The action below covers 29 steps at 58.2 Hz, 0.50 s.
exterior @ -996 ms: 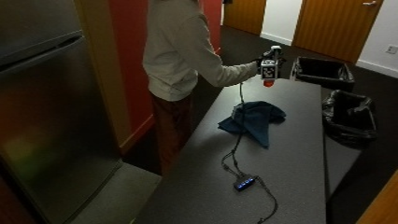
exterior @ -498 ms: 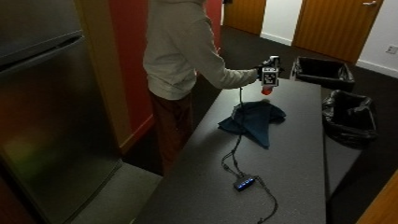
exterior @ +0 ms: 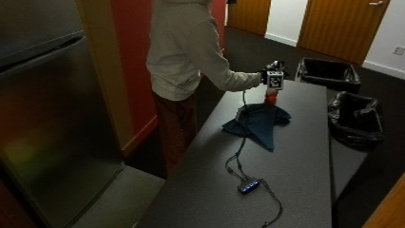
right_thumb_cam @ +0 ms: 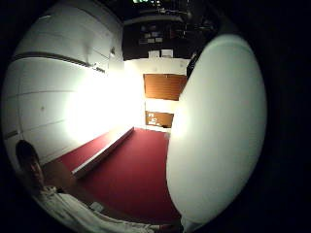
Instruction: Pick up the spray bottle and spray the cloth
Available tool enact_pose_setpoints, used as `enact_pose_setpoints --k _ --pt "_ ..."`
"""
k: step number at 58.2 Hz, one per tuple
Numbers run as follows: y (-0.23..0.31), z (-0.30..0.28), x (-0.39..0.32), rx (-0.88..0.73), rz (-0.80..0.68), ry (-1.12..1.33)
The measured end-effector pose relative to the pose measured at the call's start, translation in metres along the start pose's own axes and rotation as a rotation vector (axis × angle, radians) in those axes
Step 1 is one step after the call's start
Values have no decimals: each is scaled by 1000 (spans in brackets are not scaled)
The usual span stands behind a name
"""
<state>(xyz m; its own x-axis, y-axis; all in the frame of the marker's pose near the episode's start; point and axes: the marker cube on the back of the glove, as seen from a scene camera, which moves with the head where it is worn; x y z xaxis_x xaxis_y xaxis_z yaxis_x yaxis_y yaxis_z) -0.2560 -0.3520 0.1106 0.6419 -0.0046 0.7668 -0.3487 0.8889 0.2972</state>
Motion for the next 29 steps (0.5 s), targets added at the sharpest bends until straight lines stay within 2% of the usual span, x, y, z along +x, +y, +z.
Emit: enact_pose_setpoints --k 5,7,11,14,16,21,26,29 --pt "12 -6 -34 -107 -48 -212" --pt "15 -6 -31 -135 -63 -184" --pt "-2 15 -26 -12 -81 -131" --pt "-12 -1 -31 69 -77 -175" --pt "-4 -4 -35 15 -83 -195" --pt "33 -16 -39 -240 -138 -208" --pt "36 -30 -47 -249 -173 -235" --pt "27 -36 -47 -180 -171 -217"
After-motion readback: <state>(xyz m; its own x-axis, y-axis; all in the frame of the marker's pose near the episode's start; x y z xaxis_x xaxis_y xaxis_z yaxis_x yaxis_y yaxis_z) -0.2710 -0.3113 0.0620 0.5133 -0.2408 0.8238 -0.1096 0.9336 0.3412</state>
